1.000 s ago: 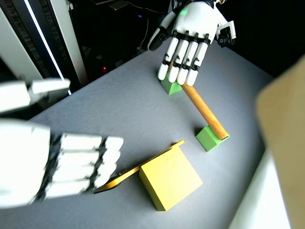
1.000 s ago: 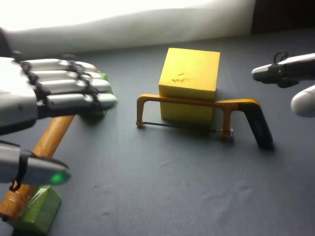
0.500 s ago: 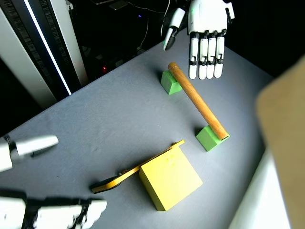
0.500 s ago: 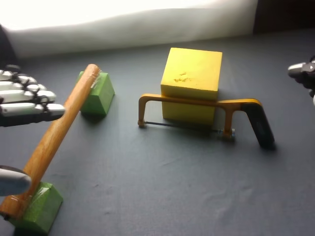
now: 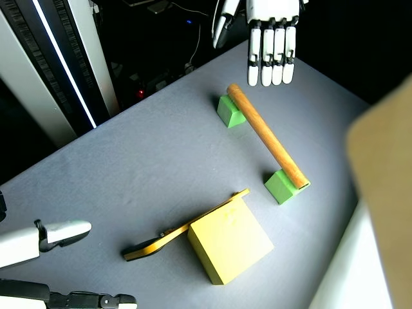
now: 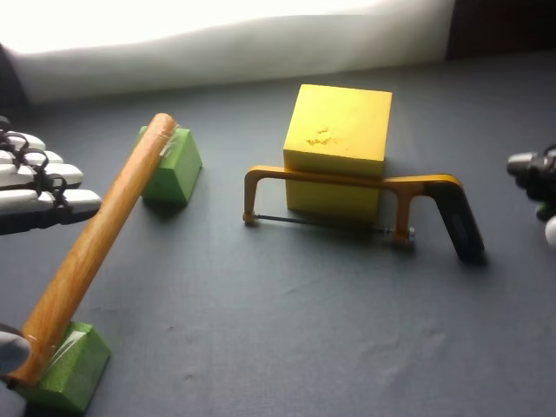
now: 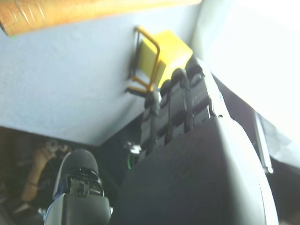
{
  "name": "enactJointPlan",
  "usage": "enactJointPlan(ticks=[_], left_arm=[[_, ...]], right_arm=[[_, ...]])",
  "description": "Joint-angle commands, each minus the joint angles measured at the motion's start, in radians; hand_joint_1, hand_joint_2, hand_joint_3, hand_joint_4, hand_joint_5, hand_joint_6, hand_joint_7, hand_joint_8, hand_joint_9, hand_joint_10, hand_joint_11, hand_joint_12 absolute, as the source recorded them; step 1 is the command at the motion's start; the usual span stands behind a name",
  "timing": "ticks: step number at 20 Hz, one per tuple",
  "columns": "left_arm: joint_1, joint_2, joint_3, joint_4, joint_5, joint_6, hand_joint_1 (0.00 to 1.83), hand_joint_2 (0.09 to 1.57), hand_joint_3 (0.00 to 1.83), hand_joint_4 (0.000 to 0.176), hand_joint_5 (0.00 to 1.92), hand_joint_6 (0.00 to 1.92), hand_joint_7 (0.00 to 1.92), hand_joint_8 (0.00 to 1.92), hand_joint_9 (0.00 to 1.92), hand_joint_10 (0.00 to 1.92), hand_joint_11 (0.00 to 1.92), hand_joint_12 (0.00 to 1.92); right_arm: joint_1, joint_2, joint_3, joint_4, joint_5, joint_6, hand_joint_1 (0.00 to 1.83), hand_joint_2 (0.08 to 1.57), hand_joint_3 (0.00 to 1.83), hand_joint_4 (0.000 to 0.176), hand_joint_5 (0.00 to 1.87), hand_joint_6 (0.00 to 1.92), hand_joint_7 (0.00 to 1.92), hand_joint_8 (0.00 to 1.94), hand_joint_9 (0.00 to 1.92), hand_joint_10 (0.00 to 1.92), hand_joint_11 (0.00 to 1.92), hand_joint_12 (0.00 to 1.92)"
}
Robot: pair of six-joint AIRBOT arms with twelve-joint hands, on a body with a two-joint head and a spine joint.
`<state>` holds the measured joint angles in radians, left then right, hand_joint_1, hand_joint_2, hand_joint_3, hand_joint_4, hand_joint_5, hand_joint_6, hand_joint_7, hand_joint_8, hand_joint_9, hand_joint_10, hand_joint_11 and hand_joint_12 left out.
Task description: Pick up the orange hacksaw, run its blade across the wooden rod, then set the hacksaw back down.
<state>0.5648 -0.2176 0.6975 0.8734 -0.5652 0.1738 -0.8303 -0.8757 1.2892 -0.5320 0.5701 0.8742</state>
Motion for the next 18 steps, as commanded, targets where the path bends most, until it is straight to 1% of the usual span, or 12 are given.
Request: enactJointPlan(ticks=[1, 3, 4, 6, 7, 8, 9, 11, 13, 14, 16, 18], left_arm=[[-0.012, 0.009, 0.003, -0.042, -0.107, -0.004, 0.07, 1.19, 0.0, 0.0, 0.14, 0.0, 0.11, 0.0, 0.09, 0.0, 0.0, 0.21], [-0.002, 0.01, 0.007, -0.008, -0.126, -0.006, 0.04, 1.2, 0.0, 0.0, 0.13, 0.0, 0.1, 0.0, 0.08, 0.0, 0.0, 0.22], [0.004, 0.01, 0.012, 0.053, -0.131, -0.044, 0.06, 1.19, 0.0, 0.0, 0.15, 0.0, 0.12, 0.0, 0.1, 0.0, 0.0, 0.26], [0.015, 0.009, 0.011, 0.134, -0.132, -0.098, 0.05, 1.2, 0.0, 0.0, 0.15, 0.0, 0.13, 0.0, 0.11, 0.0, 0.0, 0.28], [0.02, 0.009, 0.009, 0.15, -0.129, -0.104, 0.04, 1.2, 0.0, 0.0, 0.14, 0.0, 0.12, 0.0, 0.11, 0.0, 0.0, 0.28], [0.025, 0.008, 0.008, 0.163, -0.123, -0.104, 0.08, 1.19, 0.0, 0.0, 0.16, 0.0, 0.14, 0.0, 0.12, 0.01, 0.0, 0.32], [0.033, 0.006, 0.006, 0.17, -0.112, -0.104, 0.05, 1.2, 0.0, 0.0, 0.15, 0.0, 0.14, 0.0, 0.12, 0.0, 0.0, 0.33], [0.051, 0.002, -0.009, 0.17, -0.057, -0.104, 0.09, 1.18, 0.0, 0.0, 0.17, 0.0, 0.16, 0.0, 0.15, 0.01, 0.0, 0.39], [0.066, 0.0, -0.031, 0.17, 0.027, -0.104, 0.07, 1.19, 0.0, 0.0, 0.17, 0.0, 0.16, 0.0, 0.14, 0.0, 0.0, 0.35], [0.067, -0.001, -0.038, 0.17, 0.062, -0.104, 0.03, 1.2, 0.0, 0.0, 0.14, 0.0, 0.13, 0.0, 0.12, 0.0, 0.0, 0.32], [0.076, -0.007, -0.052, 0.156, 0.15, -0.104, 0.06, 1.19, 0.0, 0.0, 0.16, 0.01, 0.15, 0.0, 0.13, 0.0, 0.0, 0.34], [0.085, -0.016, -0.054, 0.133, 0.188, -0.095, 0.05, 1.2, 0.0, 0.0, 0.13, 0.0, 0.12, 0.0, 0.11, 0.0, 0.0, 0.26]], right_arm=[[0.0, -0.007, 0.009, 0.09, 0.172, 0.001, 0.99, 1.04, 0.0, 0.0, 0.11, 0.01, 0.1, 0.01, 0.11, 0.01, 0.0, 0.63], [-0.011, -0.028, 0.029, 0.127, 0.197, -0.015, 1.03, 1.03, 0.0, 0.0, 0.12, 0.0, 0.12, 0.0, 0.13, 0.0, 0.0, 0.6], [-0.009, -0.038, 0.048, 0.13, 0.21, -0.015, 1.01, 1.04, 0.0, 0.0, 0.09, 0.0, 0.09, 0.0, 0.1, 0.0, 0.0, 0.53], [-0.005, -0.06, 0.087, 0.131, 0.264, -0.015, 1.02, 1.04, 0.0, 0.0, 0.09, 0.0, 0.09, 0.0, 0.1, 0.0, 0.0, 0.52], [-0.006, -0.075, 0.109, 0.132, 0.298, -0.016, 1.06, 1.03, 0.0, 0.0, 0.12, 0.01, 0.11, 0.01, 0.13, 0.01, 0.0, 0.6], [-0.011, -0.091, 0.128, 0.144, 0.334, -0.027, 1.07, 1.03, 0.0, 0.0, 0.13, 0.01, 0.13, 0.01, 0.13, 0.01, 0.0, 0.63], [-0.019, -0.105, 0.143, 0.167, 0.362, -0.043, 1.04, 1.02, 0.0, 0.0, 0.13, 0.0, 0.13, 0.0, 0.14, 0.0, 0.0, 0.61], [-0.047, -0.138, 0.163, 0.241, 0.427, -0.092, 1.08, 1.02, 0.0, 0.0, 0.12, 0.0, 0.11, 0.0, 0.13, 0.0, 0.0, 0.67], [-0.073, -0.17, 0.174, 0.295, 0.477, -0.112, 1.09, 1.01, 0.0, 0.0, 0.15, 0.01, 0.14, 0.01, 0.15, 0.0, 0.0, 0.67], [-0.077, -0.177, 0.174, 0.311, 0.483, -0.12, 1.09, 1.01, 0.0, 0.0, 0.15, 0.01, 0.14, 0.01, 0.15, 0.0, 0.0, 0.66], [-0.081, -0.195, 0.174, 0.355, 0.489, -0.155, 1.1, 1.0, 0.0, 0.0, 0.13, 0.0, 0.14, 0.0, 0.14, 0.0, 0.0, 0.62], [-0.083, -0.21, 0.174, 0.387, 0.482, -0.195, 1.1, 1.0, 0.0, 0.0, 0.13, 0.0, 0.13, 0.0, 0.14, 0.0, 0.0, 0.65]])
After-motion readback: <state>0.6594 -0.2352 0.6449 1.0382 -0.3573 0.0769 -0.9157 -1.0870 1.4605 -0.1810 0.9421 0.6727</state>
